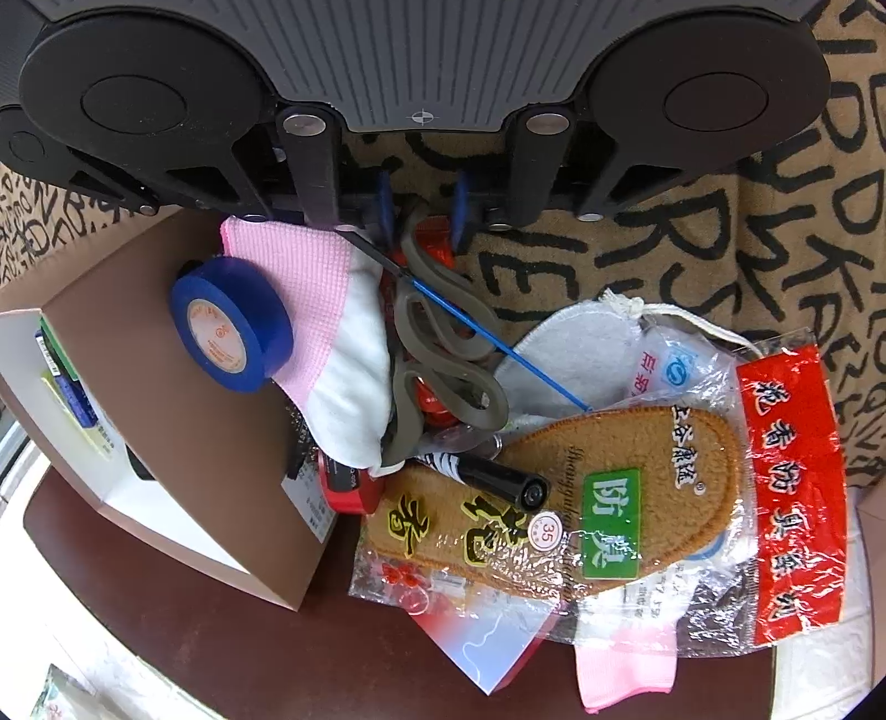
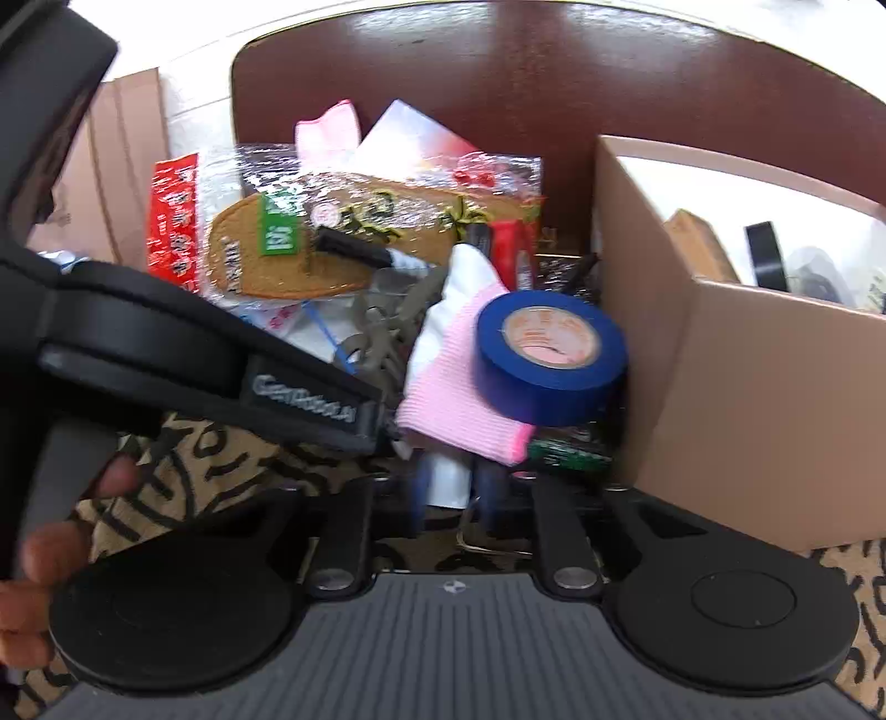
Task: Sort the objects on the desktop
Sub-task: 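Grasp the grey claw clip with the left gripper while the right grasps the white-capped black marker, then lift the claw clip with the left gripper while the right lifts the marker, then carry the claw clip and marker over the cardboard box with both grippers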
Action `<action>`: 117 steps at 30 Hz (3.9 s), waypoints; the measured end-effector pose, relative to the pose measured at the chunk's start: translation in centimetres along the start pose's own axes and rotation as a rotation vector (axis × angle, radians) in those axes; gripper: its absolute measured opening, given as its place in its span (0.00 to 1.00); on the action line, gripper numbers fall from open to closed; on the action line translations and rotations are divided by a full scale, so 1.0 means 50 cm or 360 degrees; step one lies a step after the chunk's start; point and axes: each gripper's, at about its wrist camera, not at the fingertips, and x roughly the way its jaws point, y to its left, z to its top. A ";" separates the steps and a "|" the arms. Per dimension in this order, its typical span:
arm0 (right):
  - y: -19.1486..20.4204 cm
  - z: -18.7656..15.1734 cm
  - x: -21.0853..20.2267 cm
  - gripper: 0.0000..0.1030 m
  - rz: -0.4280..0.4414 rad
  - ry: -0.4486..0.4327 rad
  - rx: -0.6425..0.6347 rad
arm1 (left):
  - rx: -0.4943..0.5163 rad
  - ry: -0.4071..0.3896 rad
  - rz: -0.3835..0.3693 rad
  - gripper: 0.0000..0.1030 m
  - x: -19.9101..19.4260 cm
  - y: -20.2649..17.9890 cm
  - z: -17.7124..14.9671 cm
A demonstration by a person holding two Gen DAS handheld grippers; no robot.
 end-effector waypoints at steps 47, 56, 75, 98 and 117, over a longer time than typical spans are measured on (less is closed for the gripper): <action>0.040 -0.205 -0.378 0.41 0.0240 0.0184 0.0064 | 0.0040 -0.0036 0.0136 0.77 -0.344 -0.039 -0.339; 0.045 -0.200 -0.349 0.42 0.0232 0.0207 0.0053 | 0.0079 0.0030 0.0169 0.72 -0.287 -0.054 -0.311; 0.054 -0.192 -0.312 0.42 0.0221 0.0219 0.0015 | 0.0107 0.0061 0.0237 0.65 -0.263 -0.051 -0.308; 0.022 -0.178 -0.332 0.18 0.0250 0.0137 0.0114 | 0.0209 0.0017 0.0269 0.43 -0.275 -0.112 -0.280; -0.127 -0.043 -0.390 0.18 0.0058 -0.0235 0.0165 | 0.0389 -0.0272 0.0114 0.43 -0.278 -0.282 -0.101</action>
